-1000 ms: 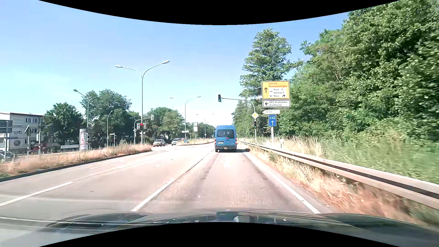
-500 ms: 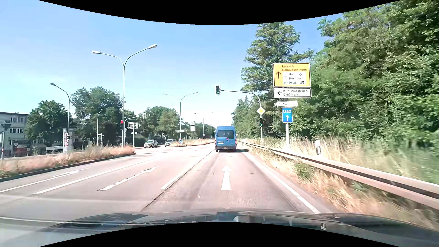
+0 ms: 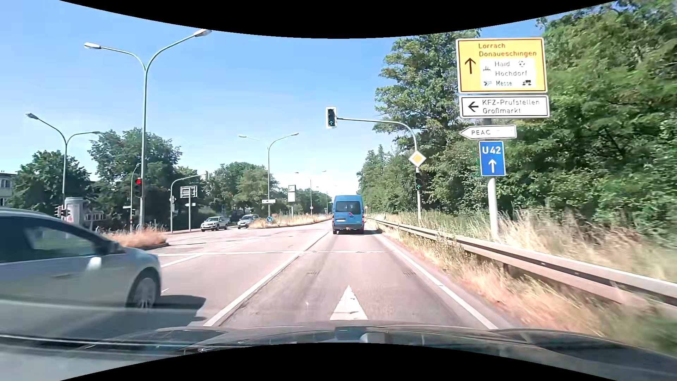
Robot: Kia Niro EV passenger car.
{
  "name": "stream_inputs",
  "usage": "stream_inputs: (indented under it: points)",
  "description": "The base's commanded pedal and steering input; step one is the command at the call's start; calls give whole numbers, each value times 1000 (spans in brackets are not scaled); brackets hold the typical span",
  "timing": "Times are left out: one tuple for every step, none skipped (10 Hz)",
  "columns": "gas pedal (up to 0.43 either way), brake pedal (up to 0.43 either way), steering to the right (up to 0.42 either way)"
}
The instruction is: Follow the waypoints while adhering to traffic rules and regulations
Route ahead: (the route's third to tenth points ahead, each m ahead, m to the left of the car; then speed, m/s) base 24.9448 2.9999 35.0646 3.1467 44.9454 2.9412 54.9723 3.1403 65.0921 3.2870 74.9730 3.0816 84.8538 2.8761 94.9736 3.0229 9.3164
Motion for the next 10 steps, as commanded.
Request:
stream_inputs:
  points:
    - [209,0,1]
    - [209,0,0]
    - [209,0,1]
    - [209,0,1]
    - [209,0,1]
    - [209,0,1]
    - [209,0,1]
    - [209,0,0]
    - [209,0,1]
    - [209,0,1]
